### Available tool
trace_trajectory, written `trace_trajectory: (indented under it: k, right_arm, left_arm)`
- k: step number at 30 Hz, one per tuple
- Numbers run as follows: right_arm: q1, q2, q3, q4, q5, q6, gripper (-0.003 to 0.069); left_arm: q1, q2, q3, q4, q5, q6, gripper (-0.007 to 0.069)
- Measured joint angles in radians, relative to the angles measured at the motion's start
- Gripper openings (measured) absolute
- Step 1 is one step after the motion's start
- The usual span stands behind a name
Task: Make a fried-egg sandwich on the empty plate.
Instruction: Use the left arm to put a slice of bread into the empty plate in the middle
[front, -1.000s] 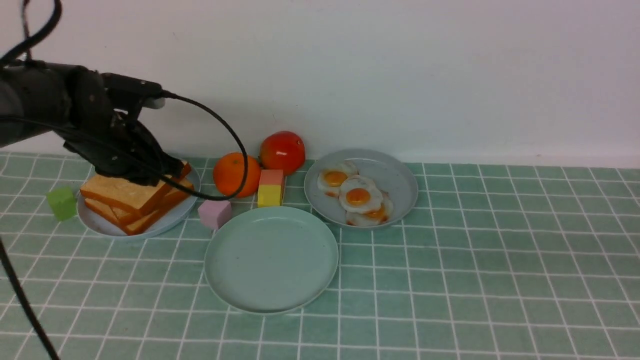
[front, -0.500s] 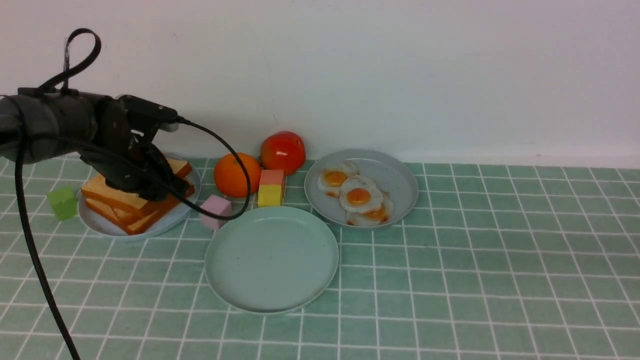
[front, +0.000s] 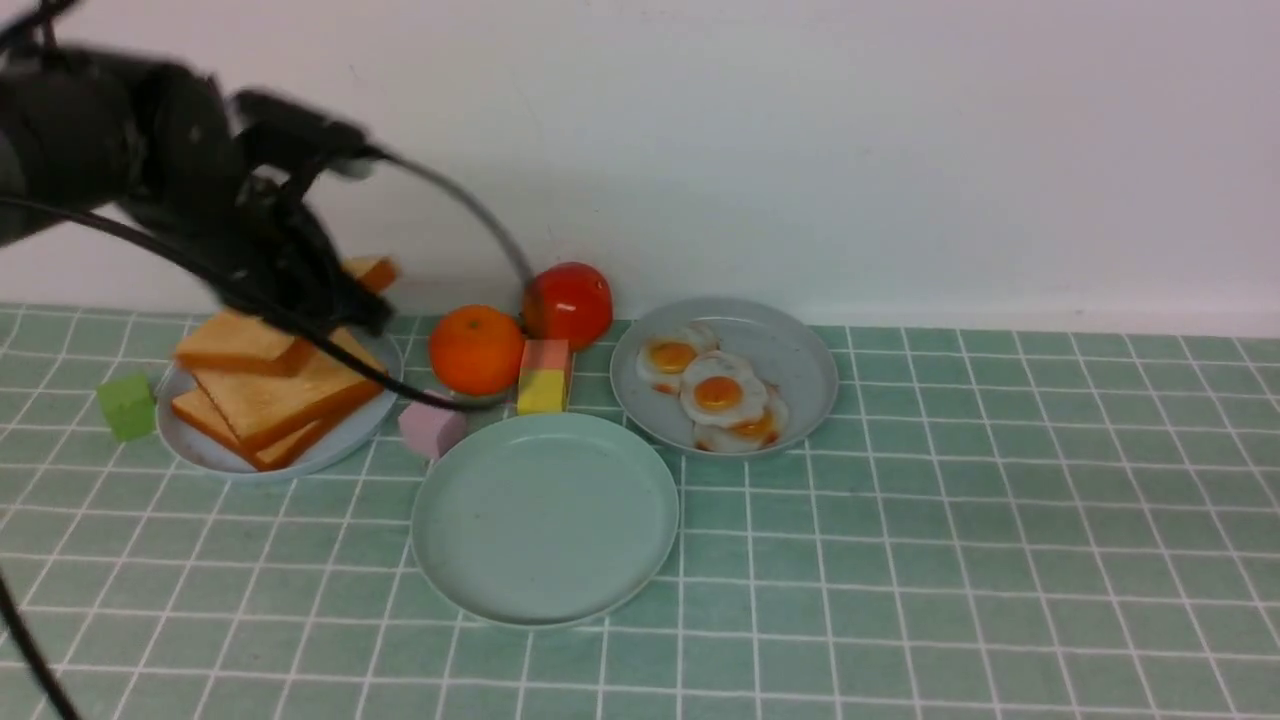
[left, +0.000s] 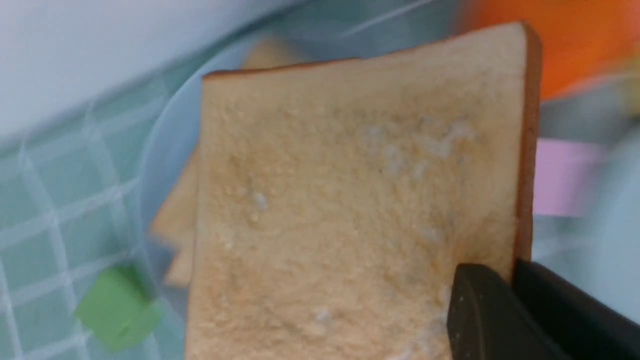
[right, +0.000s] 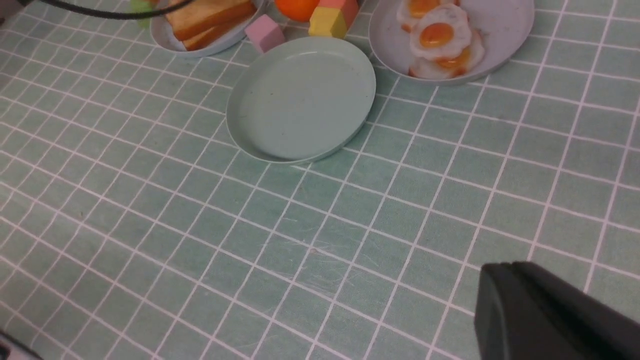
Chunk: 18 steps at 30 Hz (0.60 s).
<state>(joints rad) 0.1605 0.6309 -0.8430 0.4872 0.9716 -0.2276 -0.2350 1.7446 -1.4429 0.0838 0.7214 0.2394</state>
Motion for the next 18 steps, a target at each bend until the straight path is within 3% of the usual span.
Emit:
trace_trajectory:
  k: [5,8,18]
  right_arm:
    - [0.000,0.000,0.000,0.000,0.000,-0.003,0.0006]
    - [0.000,0.000,0.000,0.000,0.003,-0.005,0.0010]
    - [0.000,0.000,0.000,0.000,0.038,-0.005,0.0022]
  left_arm:
    - [-0.269,-0.057,0.135,-0.041,-0.001,0.058,0.0042]
    - [-0.356,-0.016,0.193,0.010,-0.039,0.052,0.0042]
    - [-0.381,0.131,0.206,0.174,-0.158,-0.055,0.0042]
